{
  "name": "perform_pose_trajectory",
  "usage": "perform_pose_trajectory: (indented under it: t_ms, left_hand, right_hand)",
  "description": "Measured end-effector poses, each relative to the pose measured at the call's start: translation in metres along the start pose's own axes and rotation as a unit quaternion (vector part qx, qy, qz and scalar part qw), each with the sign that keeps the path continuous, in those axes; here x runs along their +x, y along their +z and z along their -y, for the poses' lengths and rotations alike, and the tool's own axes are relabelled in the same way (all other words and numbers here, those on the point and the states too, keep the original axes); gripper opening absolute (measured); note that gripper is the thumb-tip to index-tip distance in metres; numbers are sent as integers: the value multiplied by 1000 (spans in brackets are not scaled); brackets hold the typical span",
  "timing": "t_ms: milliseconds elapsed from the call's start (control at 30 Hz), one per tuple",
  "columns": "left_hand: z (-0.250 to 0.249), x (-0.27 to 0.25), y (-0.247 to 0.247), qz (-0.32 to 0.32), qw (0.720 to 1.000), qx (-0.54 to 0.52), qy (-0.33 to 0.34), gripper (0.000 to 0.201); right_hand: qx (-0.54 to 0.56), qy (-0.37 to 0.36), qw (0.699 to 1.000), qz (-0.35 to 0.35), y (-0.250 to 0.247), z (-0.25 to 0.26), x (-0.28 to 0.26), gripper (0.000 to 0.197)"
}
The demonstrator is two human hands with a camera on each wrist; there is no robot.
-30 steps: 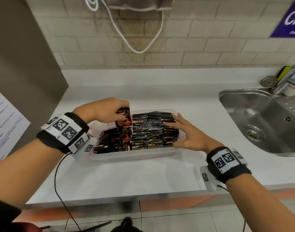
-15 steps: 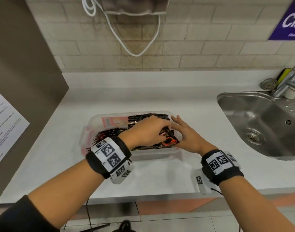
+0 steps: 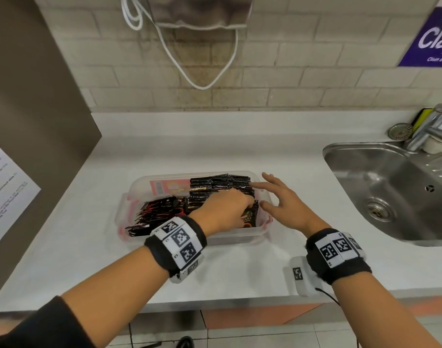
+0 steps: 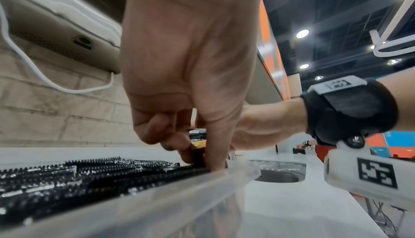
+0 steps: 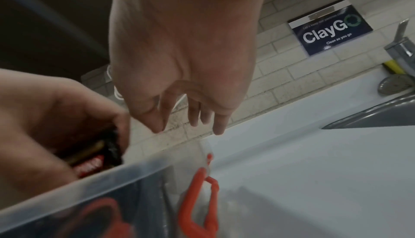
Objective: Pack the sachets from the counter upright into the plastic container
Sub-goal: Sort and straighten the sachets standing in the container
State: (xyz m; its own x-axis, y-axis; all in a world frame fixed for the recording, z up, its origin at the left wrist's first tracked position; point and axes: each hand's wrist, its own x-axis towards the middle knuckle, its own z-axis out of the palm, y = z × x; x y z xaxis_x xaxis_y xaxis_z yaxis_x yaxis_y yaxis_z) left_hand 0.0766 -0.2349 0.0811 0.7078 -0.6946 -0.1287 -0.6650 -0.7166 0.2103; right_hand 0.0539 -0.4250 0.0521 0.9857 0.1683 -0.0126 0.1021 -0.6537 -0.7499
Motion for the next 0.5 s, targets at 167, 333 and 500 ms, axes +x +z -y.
perform_pose_trajectory:
  t_ms: [167, 333, 500]
  left_hand:
    - [3, 1, 2, -15, 998, -67, 0, 28]
    - [32, -21, -1, -83, 972, -218, -33, 22]
    - [44, -40, 14, -271, 870, -371, -179, 27]
  right_hand:
    - [37, -47, 998, 22, 16, 19, -3, 67]
    - [-31, -65, 996, 54, 32, 15, -5, 65]
    - [-102, -110, 988, 32, 50, 21, -1, 62]
